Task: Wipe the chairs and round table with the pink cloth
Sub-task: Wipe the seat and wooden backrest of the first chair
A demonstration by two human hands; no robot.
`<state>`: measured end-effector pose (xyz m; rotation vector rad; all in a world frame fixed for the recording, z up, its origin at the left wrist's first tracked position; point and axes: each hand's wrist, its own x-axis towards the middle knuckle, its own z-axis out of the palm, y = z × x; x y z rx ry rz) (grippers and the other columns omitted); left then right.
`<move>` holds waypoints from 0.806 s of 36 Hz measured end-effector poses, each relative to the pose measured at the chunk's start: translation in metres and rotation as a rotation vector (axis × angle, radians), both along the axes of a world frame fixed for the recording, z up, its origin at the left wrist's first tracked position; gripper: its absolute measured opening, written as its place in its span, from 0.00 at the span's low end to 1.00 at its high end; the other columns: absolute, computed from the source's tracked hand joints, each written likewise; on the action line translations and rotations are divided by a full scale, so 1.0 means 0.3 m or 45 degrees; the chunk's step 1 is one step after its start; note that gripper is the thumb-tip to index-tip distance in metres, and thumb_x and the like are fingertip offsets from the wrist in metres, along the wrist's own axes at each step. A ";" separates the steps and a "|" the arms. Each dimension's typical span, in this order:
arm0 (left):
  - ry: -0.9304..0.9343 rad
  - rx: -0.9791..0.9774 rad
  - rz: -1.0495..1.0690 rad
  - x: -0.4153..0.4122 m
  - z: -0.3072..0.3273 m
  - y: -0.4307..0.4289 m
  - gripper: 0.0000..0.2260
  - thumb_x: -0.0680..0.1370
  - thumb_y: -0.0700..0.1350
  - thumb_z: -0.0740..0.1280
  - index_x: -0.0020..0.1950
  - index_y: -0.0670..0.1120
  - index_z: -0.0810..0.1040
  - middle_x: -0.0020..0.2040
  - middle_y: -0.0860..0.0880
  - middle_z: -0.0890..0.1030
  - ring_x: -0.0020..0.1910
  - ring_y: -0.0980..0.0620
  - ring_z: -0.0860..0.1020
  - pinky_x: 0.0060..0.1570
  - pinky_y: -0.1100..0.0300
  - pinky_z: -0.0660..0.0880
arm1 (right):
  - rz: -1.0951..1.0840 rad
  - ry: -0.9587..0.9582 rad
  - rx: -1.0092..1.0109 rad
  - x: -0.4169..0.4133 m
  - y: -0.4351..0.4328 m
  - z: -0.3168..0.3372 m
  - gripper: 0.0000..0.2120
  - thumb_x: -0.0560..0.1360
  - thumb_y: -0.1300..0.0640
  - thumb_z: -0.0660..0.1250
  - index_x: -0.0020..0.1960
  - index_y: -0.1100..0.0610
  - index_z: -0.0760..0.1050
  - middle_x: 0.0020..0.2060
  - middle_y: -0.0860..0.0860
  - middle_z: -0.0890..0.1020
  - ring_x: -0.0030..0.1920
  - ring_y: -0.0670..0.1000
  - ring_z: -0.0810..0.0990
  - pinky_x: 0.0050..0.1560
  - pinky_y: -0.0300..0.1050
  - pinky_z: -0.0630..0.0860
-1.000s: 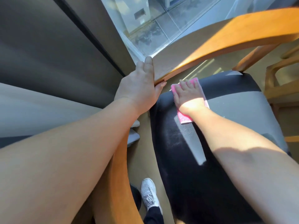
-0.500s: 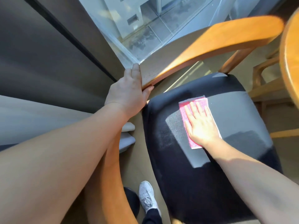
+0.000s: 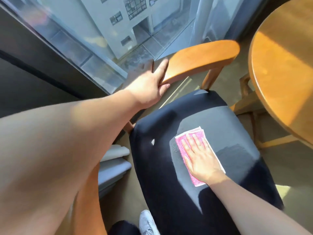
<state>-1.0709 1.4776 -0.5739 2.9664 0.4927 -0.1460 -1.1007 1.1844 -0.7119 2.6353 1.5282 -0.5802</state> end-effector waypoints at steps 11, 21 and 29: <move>-0.014 0.205 -0.042 0.005 0.031 -0.020 0.31 0.74 0.64 0.49 0.75 0.53 0.52 0.62 0.38 0.69 0.54 0.37 0.70 0.51 0.47 0.69 | -0.011 0.059 0.060 0.037 0.041 -0.055 0.27 0.78 0.47 0.52 0.73 0.56 0.69 0.72 0.55 0.69 0.76 0.55 0.57 0.73 0.58 0.53; -0.066 0.237 -0.069 -0.004 0.021 -0.017 0.30 0.75 0.62 0.50 0.75 0.53 0.53 0.62 0.38 0.68 0.53 0.37 0.70 0.50 0.47 0.69 | -0.015 -0.009 -0.110 0.248 0.390 -0.083 0.32 0.78 0.43 0.39 0.77 0.53 0.62 0.72 0.57 0.70 0.74 0.61 0.63 0.74 0.60 0.49; -0.146 0.197 -0.171 -0.009 0.015 -0.017 0.24 0.78 0.57 0.51 0.74 0.56 0.58 0.63 0.34 0.68 0.55 0.35 0.70 0.52 0.45 0.66 | -0.053 -0.079 -0.055 0.327 0.500 -0.091 0.32 0.78 0.44 0.37 0.77 0.54 0.59 0.76 0.56 0.63 0.77 0.59 0.56 0.75 0.59 0.37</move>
